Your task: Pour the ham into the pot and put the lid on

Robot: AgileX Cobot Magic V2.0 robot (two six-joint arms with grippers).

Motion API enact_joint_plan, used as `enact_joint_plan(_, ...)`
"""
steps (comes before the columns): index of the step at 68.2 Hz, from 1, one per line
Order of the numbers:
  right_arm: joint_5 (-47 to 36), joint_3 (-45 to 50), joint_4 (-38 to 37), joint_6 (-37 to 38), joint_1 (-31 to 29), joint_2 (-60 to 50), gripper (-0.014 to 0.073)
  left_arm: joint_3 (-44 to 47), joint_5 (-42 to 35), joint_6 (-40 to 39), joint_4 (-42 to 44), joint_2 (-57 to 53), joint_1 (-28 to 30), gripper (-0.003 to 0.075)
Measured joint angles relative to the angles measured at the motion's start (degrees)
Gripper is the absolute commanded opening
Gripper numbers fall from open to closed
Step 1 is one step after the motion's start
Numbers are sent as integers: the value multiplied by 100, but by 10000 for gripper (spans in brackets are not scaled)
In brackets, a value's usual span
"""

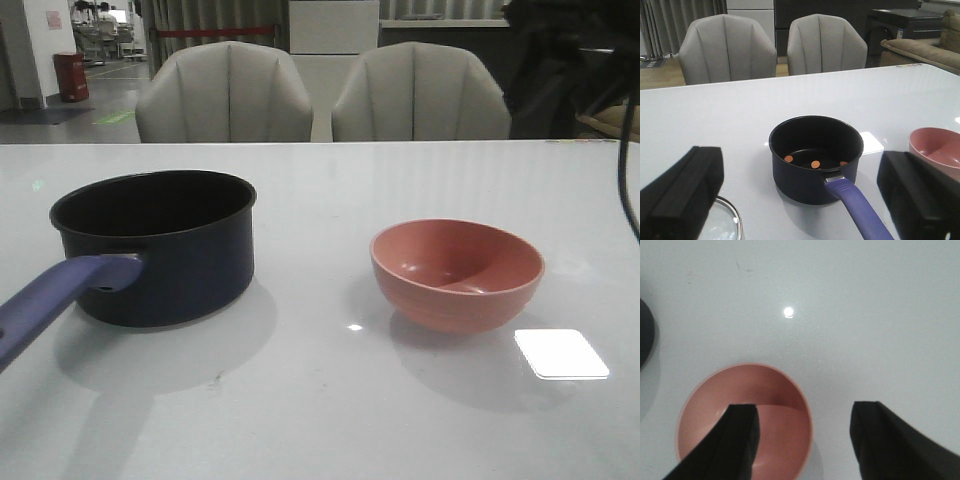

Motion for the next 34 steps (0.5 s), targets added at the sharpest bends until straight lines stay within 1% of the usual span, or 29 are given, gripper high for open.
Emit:
enact_joint_plan(14, -812, 1256, 0, -29, 380, -1410, 504, 0, -119, 0, 0, 0, 0, 658)
enact_joint_plan(34, -1208, 2792, 0, -29, 775, -3430, 504, 0, -126, 0, 0, 0, 0, 658)
